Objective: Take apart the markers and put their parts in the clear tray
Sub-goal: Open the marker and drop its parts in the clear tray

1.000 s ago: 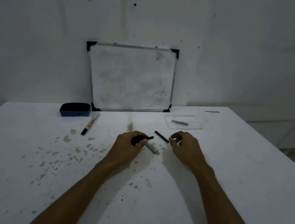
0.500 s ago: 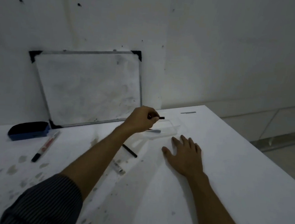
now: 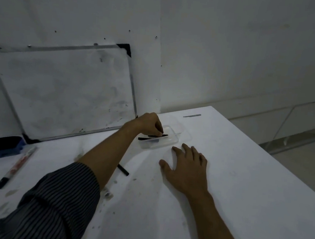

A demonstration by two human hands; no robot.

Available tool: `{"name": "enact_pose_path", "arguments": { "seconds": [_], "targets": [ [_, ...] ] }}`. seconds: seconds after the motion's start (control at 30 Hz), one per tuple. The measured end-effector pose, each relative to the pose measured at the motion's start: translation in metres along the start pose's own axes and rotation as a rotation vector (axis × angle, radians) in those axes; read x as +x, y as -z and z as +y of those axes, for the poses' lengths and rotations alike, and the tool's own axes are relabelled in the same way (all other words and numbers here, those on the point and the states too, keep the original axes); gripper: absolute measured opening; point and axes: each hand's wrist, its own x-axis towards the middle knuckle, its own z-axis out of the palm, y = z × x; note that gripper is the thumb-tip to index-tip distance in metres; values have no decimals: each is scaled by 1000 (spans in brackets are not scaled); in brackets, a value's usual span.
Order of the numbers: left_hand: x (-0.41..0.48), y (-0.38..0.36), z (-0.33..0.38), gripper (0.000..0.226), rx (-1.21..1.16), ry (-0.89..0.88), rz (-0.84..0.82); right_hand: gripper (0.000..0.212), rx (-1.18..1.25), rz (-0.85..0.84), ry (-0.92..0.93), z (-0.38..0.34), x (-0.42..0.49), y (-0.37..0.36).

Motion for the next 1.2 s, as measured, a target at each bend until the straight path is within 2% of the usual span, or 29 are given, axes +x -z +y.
{"name": "enact_pose_path", "arguments": {
  "seconds": [0.13, 0.2, 0.33, 0.4, 0.47, 0.57, 0.63, 0.7, 0.77, 0.83, 0.9, 0.97, 1.07, 1.2],
  "targets": [
    [-28, 10, 1, 30, -37, -49, 100, 74, 3, -33, -2, -4, -2, 6],
    [-56, 17, 1, 28, -88, -95, 190, 64, 64, -20, 3, -5, -5, 8],
    [-137, 17, -14, 24, -212, -181, 334, 30, 427, 91, -21, -21, -22, 16],
    [-180, 4, -30, 24, -211, -179, 348, 23, 546, 37, -28, -43, -37, 22],
    [-220, -16, -51, 25, -190, -140, 391, 23, 548, -66, 44, -69, -55, 24],
    [-266, -47, -81, 26, -208, -67, 485, 42, 500, -194, 123, -104, -84, 13],
    [-286, -65, -102, 29, -217, -26, 553, 56, 355, -154, 167, -123, -94, -3],
    [-297, -80, -114, 33, -198, -7, 619, 61, 215, -82, 185, -133, -94, -13],
    [-305, -86, -121, 35, -188, -14, 672, 55, 203, -49, 167, -140, -94, -17],
    [-307, -88, -120, 37, -208, -35, 718, 40, 255, -23, 125, -141, -93, -17],
    [-304, -89, -115, 41, -198, -72, 755, 31, 375, -5, 79, -140, -92, -16],
    [-301, -87, -111, 46, -92, -139, 796, 31, 496, -19, 73, -144, -89, -13],
    [-300, -83, -113, 44, 122, -203, 846, 31, 511, -74, 179, -155, -87, -8],
    [-305, -75, -130, 36, 256, -167, 860, 30, 476, -137, 314, -170, -82, -2]
  ]
}}
